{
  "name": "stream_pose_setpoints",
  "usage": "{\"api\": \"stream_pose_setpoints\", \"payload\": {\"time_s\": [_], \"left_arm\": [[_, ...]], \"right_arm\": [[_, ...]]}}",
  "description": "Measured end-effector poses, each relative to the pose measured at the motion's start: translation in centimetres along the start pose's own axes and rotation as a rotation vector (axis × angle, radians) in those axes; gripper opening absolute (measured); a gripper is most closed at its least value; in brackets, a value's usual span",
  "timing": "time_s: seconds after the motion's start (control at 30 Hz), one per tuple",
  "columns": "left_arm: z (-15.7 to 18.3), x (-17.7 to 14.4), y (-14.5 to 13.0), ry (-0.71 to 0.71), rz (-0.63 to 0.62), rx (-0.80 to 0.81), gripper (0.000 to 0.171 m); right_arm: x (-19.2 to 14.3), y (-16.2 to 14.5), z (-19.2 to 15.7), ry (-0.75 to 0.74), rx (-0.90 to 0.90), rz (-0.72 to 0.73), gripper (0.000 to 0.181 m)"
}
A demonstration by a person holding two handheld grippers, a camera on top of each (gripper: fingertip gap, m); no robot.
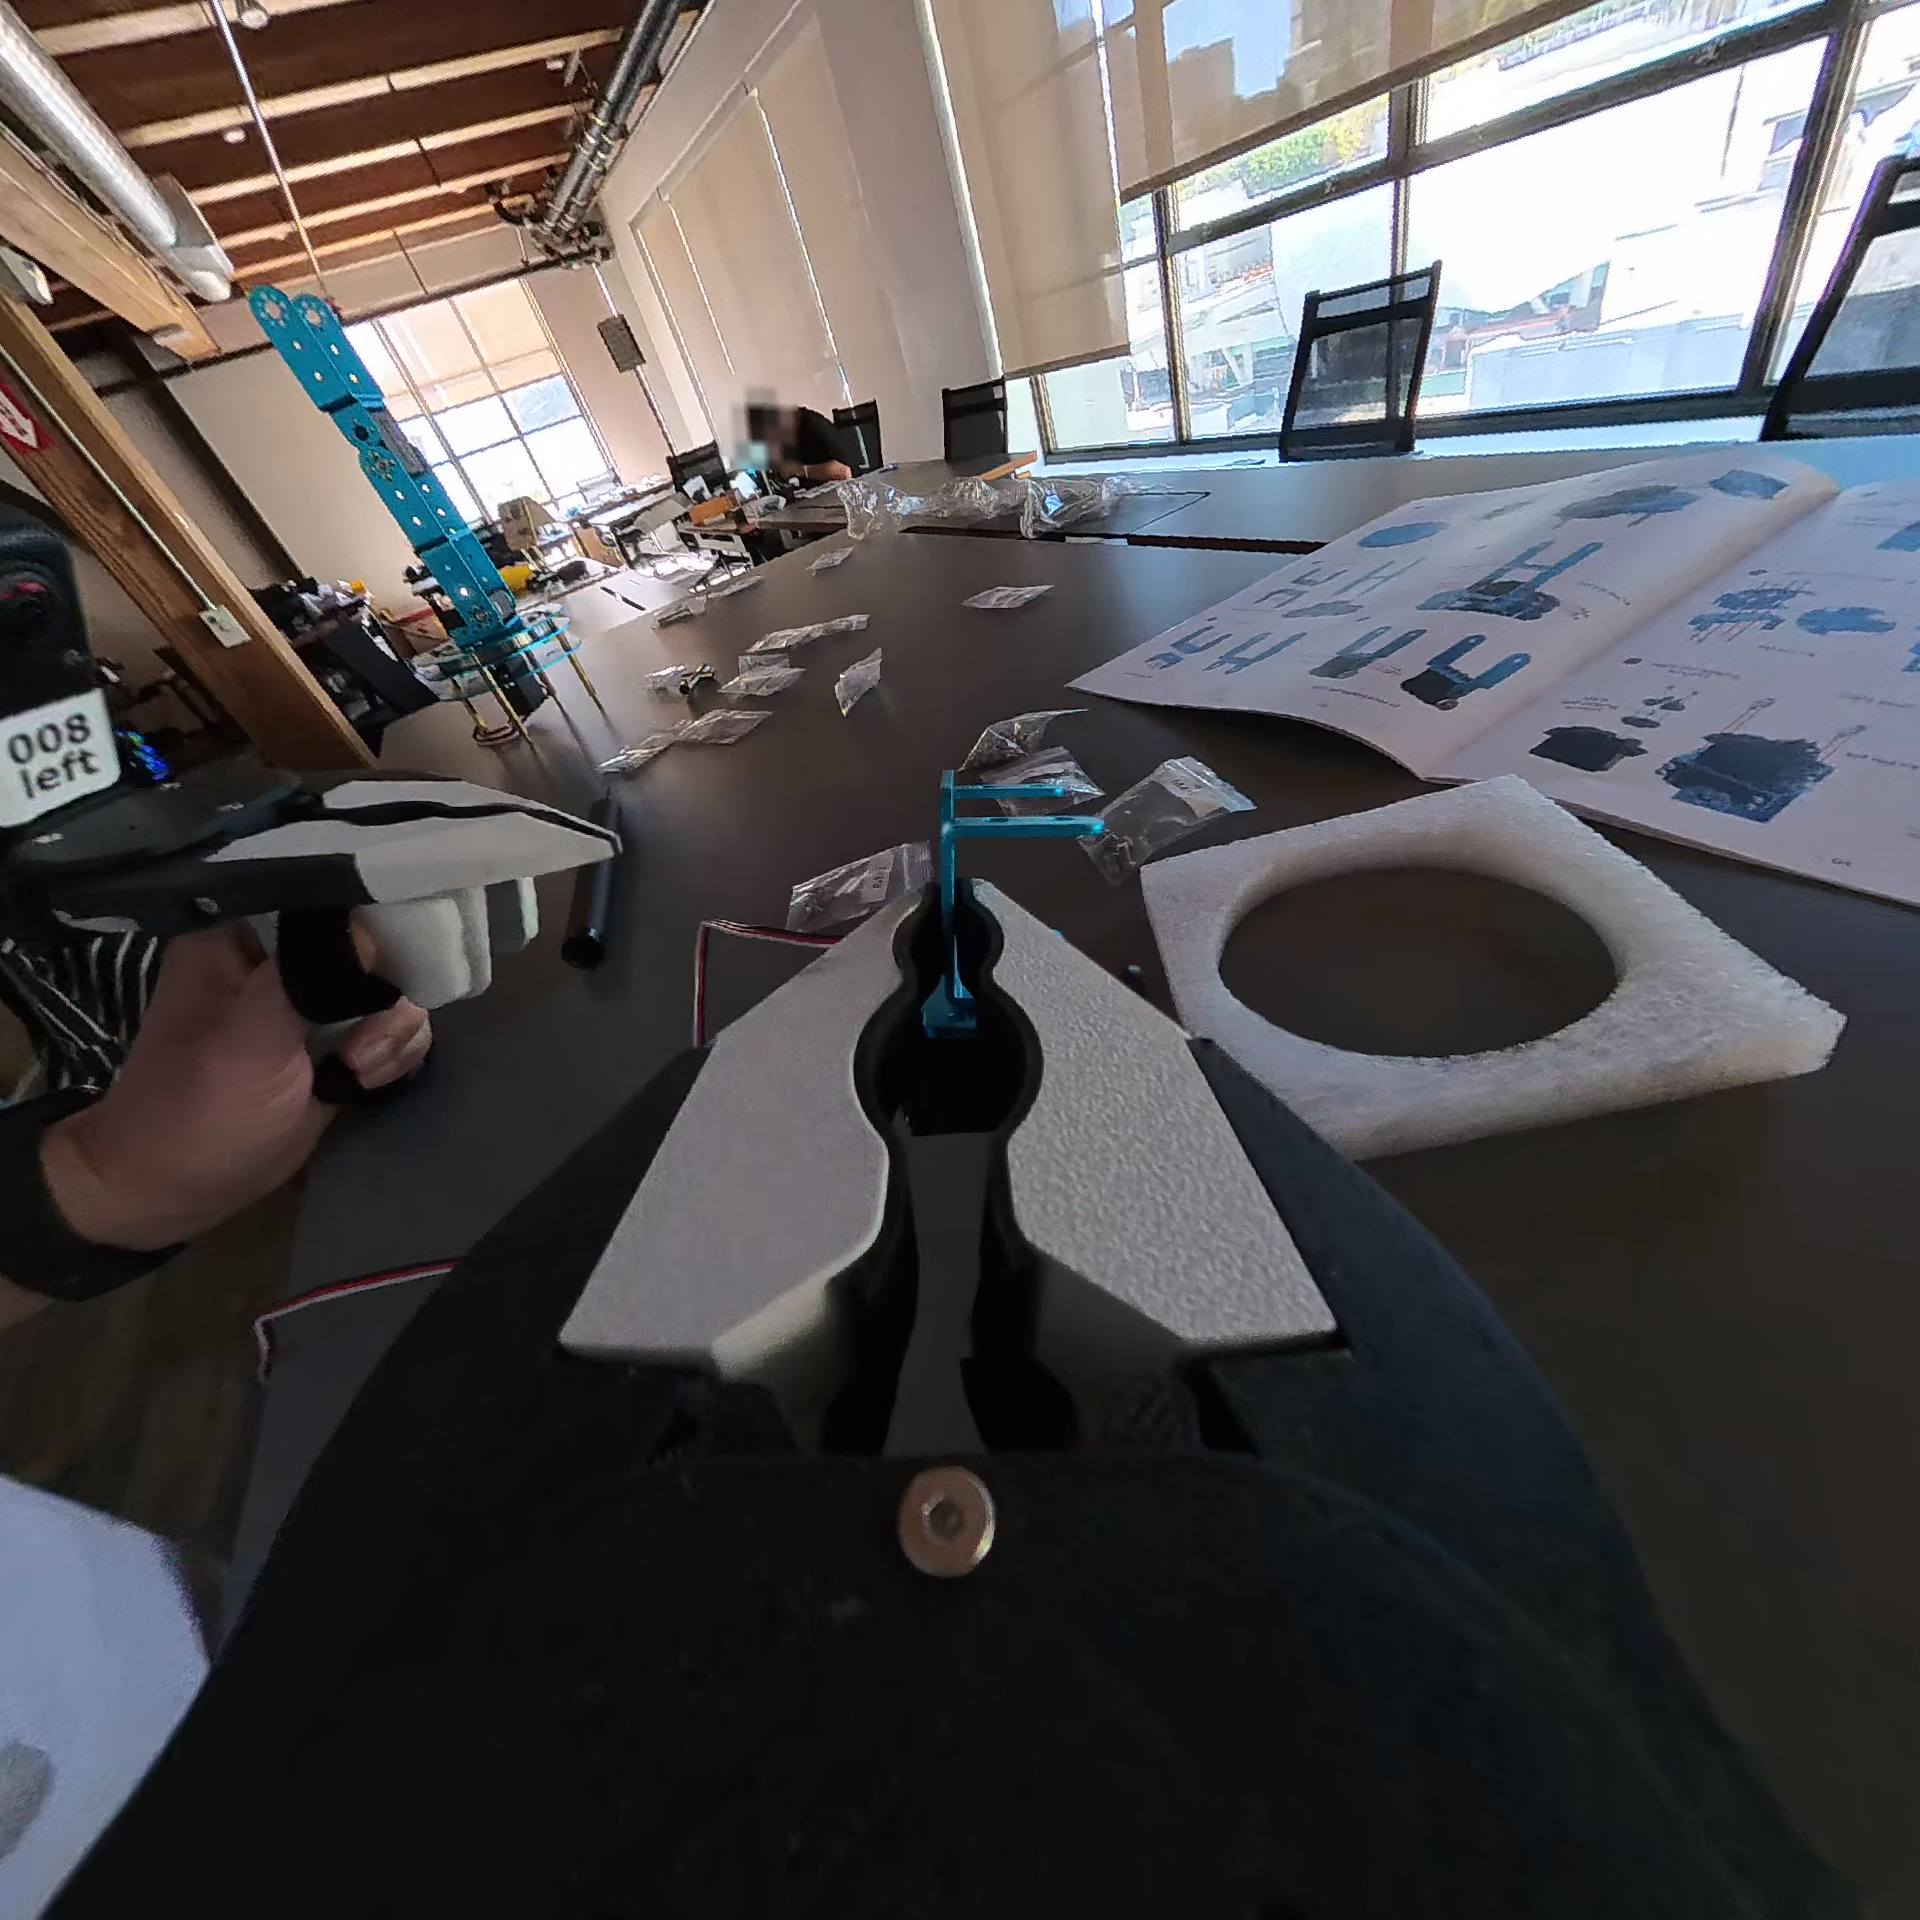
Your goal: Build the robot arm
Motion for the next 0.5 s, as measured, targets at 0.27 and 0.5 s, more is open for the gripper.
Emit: {"api": "stream_pose_setpoints", "payload": {"time_s": [0.27, 0.5], "left_arm": [[0.4, 1.4, -0.8, 0.024, -0.139, 0.06, 0.0], [1.0, 2.2, -1.3, 0.077, -0.202, 0.173, 0.0]], "right_arm": [[-0.1, -0.1, 0.6, 0.009, 0.092, 0.021, 0.002], [0.0, -0.2, 1.2, 0.023, 0.164, 0.033, 0.002]]}}
Point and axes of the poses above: each gripper's, where its closed fingertips meet, x out along the fingers, y out of its top, z = x × y across the jaws, the point moved 8 cm from there along -x, back along the fingers, and after that the axes turned 15 degrees about y, right-handed, at the moved point
